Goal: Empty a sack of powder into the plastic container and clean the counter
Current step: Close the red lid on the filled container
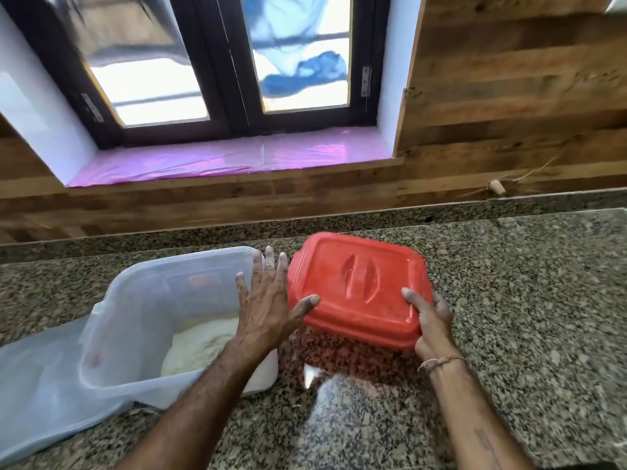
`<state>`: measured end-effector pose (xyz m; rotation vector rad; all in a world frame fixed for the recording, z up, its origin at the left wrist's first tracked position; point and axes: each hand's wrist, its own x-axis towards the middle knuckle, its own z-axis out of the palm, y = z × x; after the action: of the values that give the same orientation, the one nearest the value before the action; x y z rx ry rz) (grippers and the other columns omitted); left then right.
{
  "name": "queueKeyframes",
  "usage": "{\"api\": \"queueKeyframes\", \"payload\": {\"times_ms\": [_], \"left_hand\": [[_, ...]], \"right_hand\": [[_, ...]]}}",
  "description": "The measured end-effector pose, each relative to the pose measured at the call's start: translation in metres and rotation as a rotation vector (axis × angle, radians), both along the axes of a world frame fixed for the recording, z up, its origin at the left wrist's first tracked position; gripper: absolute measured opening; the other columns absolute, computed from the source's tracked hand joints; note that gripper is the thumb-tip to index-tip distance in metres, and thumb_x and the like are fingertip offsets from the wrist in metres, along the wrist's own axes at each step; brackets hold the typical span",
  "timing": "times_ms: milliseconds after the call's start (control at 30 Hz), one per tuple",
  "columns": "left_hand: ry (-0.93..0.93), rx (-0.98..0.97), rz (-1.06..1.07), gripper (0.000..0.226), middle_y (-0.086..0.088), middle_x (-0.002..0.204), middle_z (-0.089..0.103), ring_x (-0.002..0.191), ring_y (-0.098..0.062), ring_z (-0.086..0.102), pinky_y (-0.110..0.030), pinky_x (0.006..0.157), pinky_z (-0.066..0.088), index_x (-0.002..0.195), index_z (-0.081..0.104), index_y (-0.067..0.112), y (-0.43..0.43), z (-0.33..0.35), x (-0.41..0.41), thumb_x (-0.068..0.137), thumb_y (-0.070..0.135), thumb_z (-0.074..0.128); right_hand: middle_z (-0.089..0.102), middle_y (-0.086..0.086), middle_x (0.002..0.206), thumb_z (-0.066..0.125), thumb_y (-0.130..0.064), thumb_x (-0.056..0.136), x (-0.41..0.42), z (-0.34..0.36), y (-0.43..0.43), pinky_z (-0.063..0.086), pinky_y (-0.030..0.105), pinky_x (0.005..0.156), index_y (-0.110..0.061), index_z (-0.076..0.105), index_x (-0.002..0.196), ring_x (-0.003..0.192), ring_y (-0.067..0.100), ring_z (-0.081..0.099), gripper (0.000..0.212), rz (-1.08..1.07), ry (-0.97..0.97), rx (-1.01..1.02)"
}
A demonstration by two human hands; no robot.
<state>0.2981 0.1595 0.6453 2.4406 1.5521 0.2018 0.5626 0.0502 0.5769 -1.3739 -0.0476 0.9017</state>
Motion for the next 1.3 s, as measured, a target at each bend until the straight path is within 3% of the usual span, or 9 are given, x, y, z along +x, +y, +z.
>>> {"api": "queueKeyframes", "payload": {"times_ms": [133,267,400,533,700,933,1100,1200,1300], "left_hand": [[-0.414,-0.210,0.042,0.119,-0.004,0.175,-0.001,0.161,-0.023,-0.005,-0.060,0.127,-0.005,0.165,-0.010,0.030,0.008,0.025,-0.010,0.069,0.100,0.002],[-0.870,-0.189,0.152,0.115,-0.001,0.166,0.034,0.143,-0.018,0.043,-0.041,0.117,0.037,0.165,0.012,0.033,0.015,0.069,-0.053,0.071,0.094,0.039],[-0.950,-0.060,0.375,0.105,-0.003,0.149,0.056,0.131,-0.023,0.058,-0.048,0.111,0.048,0.155,0.037,0.032,0.023,0.064,-0.138,0.068,0.085,0.060],[-0.924,-0.097,0.526,0.096,-0.004,0.147,0.059,0.126,-0.027,0.062,-0.051,0.106,0.052,0.156,0.037,0.035,0.011,0.039,-0.210,0.077,0.082,0.062],[-0.824,-0.063,0.505,0.079,-0.004,0.144,0.063,0.127,-0.023,0.062,-0.048,0.108,0.051,0.147,0.055,0.025,0.014,0.016,-0.239,0.082,0.068,0.067],[-0.650,-0.115,0.452,0.103,-0.009,0.151,0.054,0.138,-0.032,0.051,-0.053,0.112,0.045,0.153,0.045,0.020,0.031,0.019,-0.246,0.069,0.080,0.056],[-0.736,-0.169,0.427,0.078,-0.007,0.139,0.064,0.127,-0.031,0.060,-0.048,0.106,0.050,0.148,0.050,0.028,0.039,0.029,-0.250,0.082,0.063,0.073],[-0.863,-0.224,0.390,0.079,0.005,0.135,0.064,0.117,-0.021,0.064,-0.044,0.103,0.052,0.146,0.049,0.038,0.038,0.035,-0.252,0.077,0.072,0.069],[-0.989,-0.284,0.392,0.077,0.003,0.137,0.054,0.119,-0.013,0.052,-0.032,0.100,0.043,0.155,0.041,0.021,0.039,0.040,-0.251,0.092,0.055,0.069]], "right_hand": [[0.073,0.016,0.123,0.083,-0.018,0.081,-0.004,0.052,0.005,0.062,0.058,0.078,-0.023,0.059,0.133,0.100,0.037,0.076,0.058,0.064,-0.005,0.180],[0.074,0.014,0.122,0.079,-0.014,0.085,-0.054,0.098,0.028,0.059,0.060,0.089,-0.020,0.057,0.140,0.108,0.036,0.073,0.059,0.259,-0.042,0.318],[0.076,0.015,0.115,0.078,-0.012,0.087,-0.132,0.118,0.053,0.063,0.049,0.086,-0.014,0.060,0.133,0.102,0.034,0.075,0.050,0.348,-0.167,0.273],[0.075,0.003,0.107,0.080,-0.026,0.086,-0.201,0.115,0.062,0.065,0.036,0.077,-0.023,0.060,0.125,0.093,0.019,0.075,0.043,0.430,-0.446,0.146],[0.072,0.003,0.115,0.076,-0.051,0.078,-0.239,0.103,0.069,0.065,0.044,0.081,-0.022,0.056,0.134,0.099,0.021,0.074,0.066,0.472,-0.657,0.046],[0.071,0.017,0.119,0.074,-0.012,0.089,-0.233,0.103,0.067,0.064,0.044,0.080,-0.010,0.056,0.136,0.100,0.032,0.075,0.050,0.409,-0.309,0.117],[0.068,0.022,0.122,0.074,0.001,0.086,-0.221,0.114,0.067,0.064,0.034,0.067,-0.009,0.046,0.142,0.085,0.027,0.079,0.064,0.342,-0.104,0.232],[0.075,0.018,0.111,0.068,-0.002,0.092,-0.216,0.118,0.072,0.064,0.033,0.063,-0.003,0.049,0.143,0.078,0.024,0.078,0.054,0.320,0.027,0.316],[0.079,0.013,0.096,0.060,-0.003,0.098,-0.216,0.121,0.076,0.064,0.032,0.062,-0.002,0.057,0.138,0.071,0.019,0.076,0.040,0.294,0.105,0.363]]}}
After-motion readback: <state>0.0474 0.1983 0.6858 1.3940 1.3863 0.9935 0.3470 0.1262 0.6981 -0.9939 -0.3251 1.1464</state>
